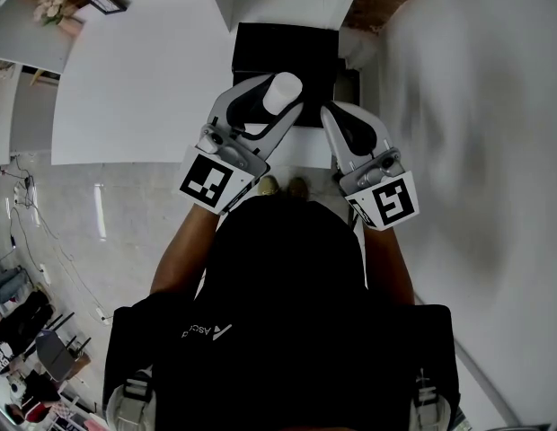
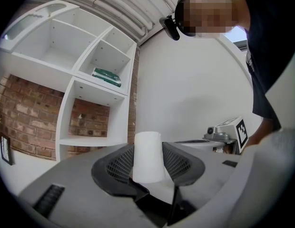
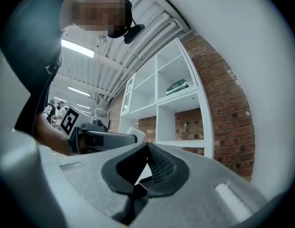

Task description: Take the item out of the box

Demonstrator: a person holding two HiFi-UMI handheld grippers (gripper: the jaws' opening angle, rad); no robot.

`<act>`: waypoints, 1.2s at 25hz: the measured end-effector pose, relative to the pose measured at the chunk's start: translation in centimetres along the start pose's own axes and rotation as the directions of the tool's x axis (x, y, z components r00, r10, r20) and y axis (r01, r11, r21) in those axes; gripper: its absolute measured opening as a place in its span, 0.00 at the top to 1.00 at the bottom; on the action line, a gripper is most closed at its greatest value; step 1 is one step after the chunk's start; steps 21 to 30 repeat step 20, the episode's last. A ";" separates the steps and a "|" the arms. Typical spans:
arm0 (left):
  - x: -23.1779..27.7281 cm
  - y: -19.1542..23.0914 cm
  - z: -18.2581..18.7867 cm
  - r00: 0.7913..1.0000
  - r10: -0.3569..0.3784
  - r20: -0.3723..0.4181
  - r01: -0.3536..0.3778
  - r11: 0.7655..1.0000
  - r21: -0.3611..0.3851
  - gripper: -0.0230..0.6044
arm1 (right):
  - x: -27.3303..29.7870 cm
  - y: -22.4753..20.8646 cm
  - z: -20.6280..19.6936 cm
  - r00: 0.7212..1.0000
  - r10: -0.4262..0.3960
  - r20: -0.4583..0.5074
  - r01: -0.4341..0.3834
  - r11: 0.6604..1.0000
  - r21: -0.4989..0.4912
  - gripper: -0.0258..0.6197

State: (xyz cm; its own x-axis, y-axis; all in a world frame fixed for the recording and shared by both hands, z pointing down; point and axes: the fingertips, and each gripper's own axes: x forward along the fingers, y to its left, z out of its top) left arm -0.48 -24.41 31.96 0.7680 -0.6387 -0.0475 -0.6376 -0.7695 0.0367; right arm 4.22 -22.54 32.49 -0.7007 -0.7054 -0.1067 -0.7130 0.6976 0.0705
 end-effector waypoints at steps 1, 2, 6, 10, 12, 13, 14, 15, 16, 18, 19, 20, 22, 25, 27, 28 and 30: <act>-0.1 0.0 0.0 1.000 -0.001 -0.001 0.001 1.000 0.000 0.67 | 0.0 0.0 0.0 1.000 -0.002 0.000 0.002 1.000 -0.001 0.96; 0.0 0.0 -0.1 1.000 -0.002 0.000 0.002 1.000 0.000 0.67 | -0.1 0.0 0.0 1.000 -0.004 -0.001 0.004 1.000 -0.001 0.96; 0.1 0.1 -0.2 1.000 0.001 0.007 -0.001 1.000 -0.010 0.67 | -0.4 -0.1 0.0 1.000 -0.018 -0.004 0.018 1.000 -0.003 0.96; 0.1 0.0 -0.3 1.000 -0.007 0.000 0.007 1.000 -0.013 0.67 | -0.7 -0.4 0.0 0.999 -0.034 -0.009 0.034 0.999 -0.001 0.96; 0.2 -0.1 0.1 1.000 -0.008 0.016 0.008 1.000 -0.019 0.67 | -0.7 -0.4 0.0 0.999 -0.037 -0.009 0.037 0.999 0.001 0.96; 0.3 -0.1 0.2 1.000 -0.010 0.022 0.010 1.000 -0.020 0.67 | -0.6 -0.4 0.0 0.999 -0.038 -0.009 0.038 0.999 0.001 0.96; 0.3 -0.1 0.2 1.000 -0.014 0.022 0.014 1.000 -0.020 0.67 | -0.6 -0.3 -0.1 0.999 -0.038 -0.010 0.038 0.999 0.001 0.96; 0.3 -0.2 0.1 1.000 -0.016 0.019 0.017 1.000 -0.019 0.67 | -0.6 -0.3 -0.2 0.999 -0.038 -0.010 0.038 0.999 0.001 0.96; 0.3 -0.2 -0.2 1.000 -0.017 0.010 0.017 1.000 -0.017 0.67 | -0.7 -0.3 -0.3 0.999 -0.038 -0.010 0.038 0.999 0.001 0.96; 0.2 -0.3 -0.7 1.000 -0.017 -0.002 0.016 1.000 -0.014 0.67 | -0.8 -0.4 -0.5 0.999 -0.039 -0.009 0.039 0.999 0.002 0.96; 0.3 -0.4 -0.7 1.000 -0.017 0.000 0.017 1.000 -0.014 0.67 | -0.9 -0.4 -0.5 0.999 -0.040 -0.009 0.040 0.999 0.002 0.96; 0.3 -0.5 -0.6 1.000 -0.018 0.005 0.018 1.000 -0.014 0.67 | -1.0 -0.5 -0.6 0.999 -0.041 -0.009 0.041 0.999 0.003 0.96; 0.3 -0.5 -0.6 1.000 -0.018 0.005 0.018 1.000 -0.014 0.67 | -1.0 -0.5 -0.6 0.999 -0.041 -0.009 0.041 0.999 0.003 0.96; 0.3 -0.5 -0.6 1.000 -0.018 0.005 0.018 1.000 -0.014 0.67 | -1.0 -0.5 -0.6 0.999 -0.041 -0.009 0.041 0.999 0.003 0.96; 0.3 -0.5 -0.6 1.000 -0.018 0.005 0.018 1.000 -0.014 0.67 | -1.0 -0.5 -0.6 0.999 -0.041 -0.009 0.041 0.999 0.003 0.96; 0.3 -0.5 -0.6 1.000 -0.018 0.005 0.018 1.000 -0.014 0.67 | -1.0 -0.5 -0.6 0.999 -0.041 -0.009 0.041 0.999 0.003 0.96; 0.3 -0.5 -0.6 1.000 -0.018 0.005 0.018 1.000 -0.014 0.67 | -1.0 -0.5 -0.6 0.999 -0.041 -0.009 0.041 0.999 0.003 0.96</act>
